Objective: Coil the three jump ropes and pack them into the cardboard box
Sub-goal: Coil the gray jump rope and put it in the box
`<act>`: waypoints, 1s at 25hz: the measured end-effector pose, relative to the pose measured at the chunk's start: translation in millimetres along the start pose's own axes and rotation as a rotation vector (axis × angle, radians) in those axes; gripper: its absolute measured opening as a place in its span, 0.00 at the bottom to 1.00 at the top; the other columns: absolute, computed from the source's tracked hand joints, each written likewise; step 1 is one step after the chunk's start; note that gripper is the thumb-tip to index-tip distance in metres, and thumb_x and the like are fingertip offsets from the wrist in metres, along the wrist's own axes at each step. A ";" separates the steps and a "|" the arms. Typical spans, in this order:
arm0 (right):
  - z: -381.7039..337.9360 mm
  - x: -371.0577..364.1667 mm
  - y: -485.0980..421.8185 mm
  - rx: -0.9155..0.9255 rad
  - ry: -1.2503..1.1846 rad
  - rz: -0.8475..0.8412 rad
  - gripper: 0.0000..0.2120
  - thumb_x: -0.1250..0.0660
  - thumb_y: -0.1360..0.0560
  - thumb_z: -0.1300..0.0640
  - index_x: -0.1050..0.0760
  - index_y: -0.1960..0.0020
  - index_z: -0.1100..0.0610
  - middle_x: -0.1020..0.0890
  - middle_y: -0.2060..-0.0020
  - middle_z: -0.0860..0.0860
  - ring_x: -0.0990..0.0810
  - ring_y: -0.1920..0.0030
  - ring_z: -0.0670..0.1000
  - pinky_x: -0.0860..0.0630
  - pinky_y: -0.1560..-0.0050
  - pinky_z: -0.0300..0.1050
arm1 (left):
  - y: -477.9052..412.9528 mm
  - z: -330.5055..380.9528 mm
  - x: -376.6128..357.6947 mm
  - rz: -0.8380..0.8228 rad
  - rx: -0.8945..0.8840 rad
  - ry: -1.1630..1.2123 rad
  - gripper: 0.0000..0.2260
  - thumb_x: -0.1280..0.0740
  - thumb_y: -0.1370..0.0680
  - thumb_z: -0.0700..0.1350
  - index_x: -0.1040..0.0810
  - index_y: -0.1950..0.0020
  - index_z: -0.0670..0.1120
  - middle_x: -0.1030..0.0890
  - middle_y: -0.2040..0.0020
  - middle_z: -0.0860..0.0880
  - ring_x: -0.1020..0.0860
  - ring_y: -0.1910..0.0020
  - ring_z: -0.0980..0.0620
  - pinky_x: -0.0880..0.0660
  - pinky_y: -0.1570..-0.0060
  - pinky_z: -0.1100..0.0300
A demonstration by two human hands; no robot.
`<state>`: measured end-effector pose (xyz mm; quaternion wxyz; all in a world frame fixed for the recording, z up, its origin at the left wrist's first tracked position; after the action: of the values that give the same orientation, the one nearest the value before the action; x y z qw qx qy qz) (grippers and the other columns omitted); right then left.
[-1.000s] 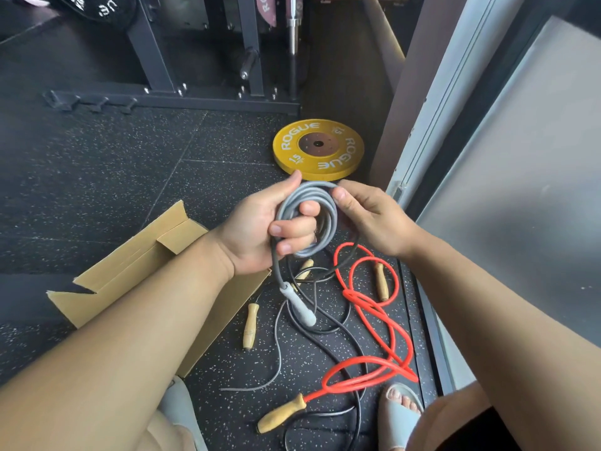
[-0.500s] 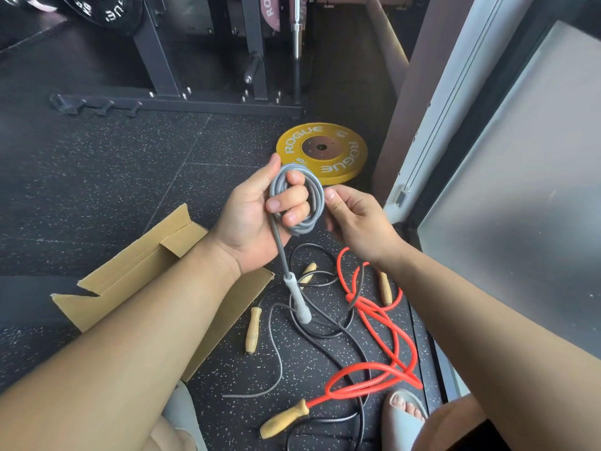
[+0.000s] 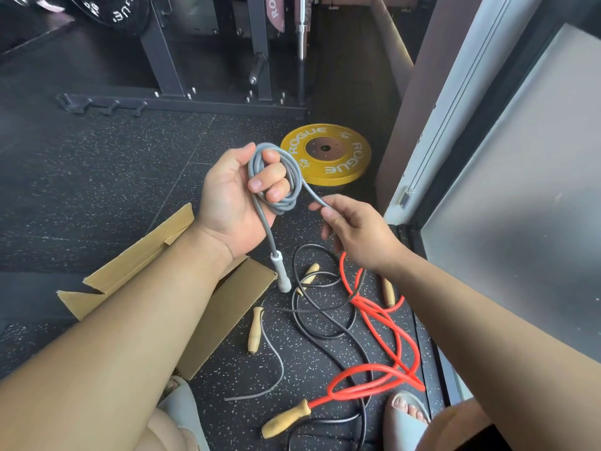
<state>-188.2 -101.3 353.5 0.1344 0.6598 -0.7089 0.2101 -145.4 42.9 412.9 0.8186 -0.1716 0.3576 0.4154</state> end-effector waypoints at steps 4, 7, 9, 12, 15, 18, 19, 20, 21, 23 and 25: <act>-9.7 -8.6 1.3 0.135 0.305 -0.067 0.12 0.41 0.15 0.54 0.21 0.37 0.51 0.21 0.61 0.49 0.24 0.60 0.45 0.26 0.55 0.42 | -1.6 -1.7 8.3 0.030 -0.022 -0.118 0.16 0.51 0.17 0.48 0.31 0.58 0.44 0.36 0.75 0.52 0.35 0.72 0.52 0.32 0.69 0.62; -25.5 -16.7 4.6 0.278 0.482 -0.112 0.11 0.41 0.17 0.54 0.21 0.46 0.58 0.26 0.64 0.49 0.26 0.59 0.52 0.27 0.53 0.53 | -3.5 -4.1 15.4 0.063 -0.023 -0.159 0.16 0.50 0.15 0.50 0.30 0.56 0.44 0.33 0.73 0.51 0.32 0.70 0.51 0.30 0.66 0.62; -38.2 -22.0 8.8 0.347 0.552 -0.116 0.10 0.41 0.21 0.56 0.23 0.52 0.58 0.30 0.66 0.48 0.27 0.62 0.54 0.27 0.57 0.53 | -4.3 -8.0 17.5 0.083 -0.017 -0.193 0.16 0.49 0.15 0.51 0.30 0.54 0.43 0.32 0.71 0.51 0.30 0.68 0.51 0.28 0.64 0.62; -53.5 -23.2 11.9 0.366 0.568 -0.077 0.08 0.39 0.26 0.57 0.33 0.64 0.53 0.34 0.67 0.46 0.29 0.67 0.56 0.26 0.64 0.53 | -4.1 -11.1 20.8 0.121 -0.046 -0.341 0.15 0.47 0.15 0.51 0.29 0.53 0.43 0.32 0.69 0.50 0.28 0.68 0.51 0.28 0.60 0.61; -64.3 -22.8 15.2 0.386 0.582 -0.052 0.10 0.36 0.27 0.57 0.34 0.66 0.53 0.33 0.66 0.48 0.28 0.69 0.57 0.26 0.67 0.52 | -3.3 -12.1 22.7 0.144 -0.092 -0.535 0.13 0.45 0.15 0.50 0.29 0.53 0.43 0.31 0.68 0.50 0.26 0.67 0.50 0.29 0.58 0.59; -73.4 -27.5 21.7 0.458 0.585 -0.077 0.09 0.37 0.29 0.56 0.35 0.66 0.52 0.34 0.67 0.48 0.28 0.69 0.57 0.24 0.68 0.52 | -1.2 -19.0 16.0 0.138 -0.121 -0.760 0.14 0.43 0.15 0.49 0.28 0.56 0.44 0.27 0.69 0.52 0.27 0.67 0.53 0.30 0.60 0.59; -75.4 -28.3 22.9 0.485 0.580 -0.078 0.08 0.38 0.30 0.56 0.35 0.66 0.52 0.35 0.67 0.47 0.29 0.69 0.56 0.24 0.68 0.53 | -0.7 -21.5 14.2 0.136 -0.140 -0.851 0.15 0.42 0.16 0.50 0.28 0.59 0.45 0.27 0.69 0.53 0.28 0.66 0.54 0.31 0.60 0.58; -76.6 -28.4 23.6 0.505 0.572 -0.075 0.08 0.39 0.30 0.55 0.35 0.66 0.52 0.35 0.67 0.47 0.29 0.69 0.56 0.24 0.68 0.53 | 0.0 -23.5 13.6 0.142 -0.153 -0.918 0.15 0.41 0.18 0.52 0.27 0.61 0.46 0.26 0.68 0.52 0.28 0.66 0.54 0.32 0.59 0.57; -76.5 -28.1 23.4 0.517 0.569 -0.067 0.08 0.40 0.30 0.54 0.34 0.66 0.53 0.35 0.67 0.46 0.29 0.69 0.56 0.24 0.68 0.53 | 0.3 -24.7 15.1 0.157 -0.157 -0.962 0.16 0.41 0.20 0.54 0.27 0.62 0.47 0.26 0.68 0.52 0.28 0.65 0.54 0.31 0.59 0.56; -75.0 -25.8 22.1 0.532 0.568 -0.053 0.10 0.41 0.29 0.52 0.29 0.66 0.57 0.34 0.67 0.46 0.27 0.68 0.57 0.23 0.68 0.53 | 0.5 -23.0 19.2 0.209 -0.158 -1.076 0.17 0.42 0.22 0.57 0.26 0.63 0.48 0.24 0.68 0.55 0.26 0.65 0.54 0.30 0.56 0.55; -73.9 -23.0 21.2 0.546 0.573 -0.040 0.09 0.37 0.28 0.54 0.24 0.63 0.57 0.32 0.66 0.46 0.24 0.66 0.56 0.22 0.68 0.54 | 1.0 -22.1 23.6 0.275 -0.139 -1.193 0.19 0.42 0.19 0.57 0.25 0.62 0.46 0.22 0.67 0.56 0.24 0.63 0.55 0.28 0.53 0.55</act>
<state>-213.5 -45.1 404.9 0.1506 0.5993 -0.5478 0.5639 -146.6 43.9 380.7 0.8034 0.0853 -0.1712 0.5638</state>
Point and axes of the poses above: each hand's wrist, its own y-axis away from the middle knuckle, its own x-axis out of the back of the hand, z = x × y, the point moved 8 cm from there along -y, towards the middle knuckle
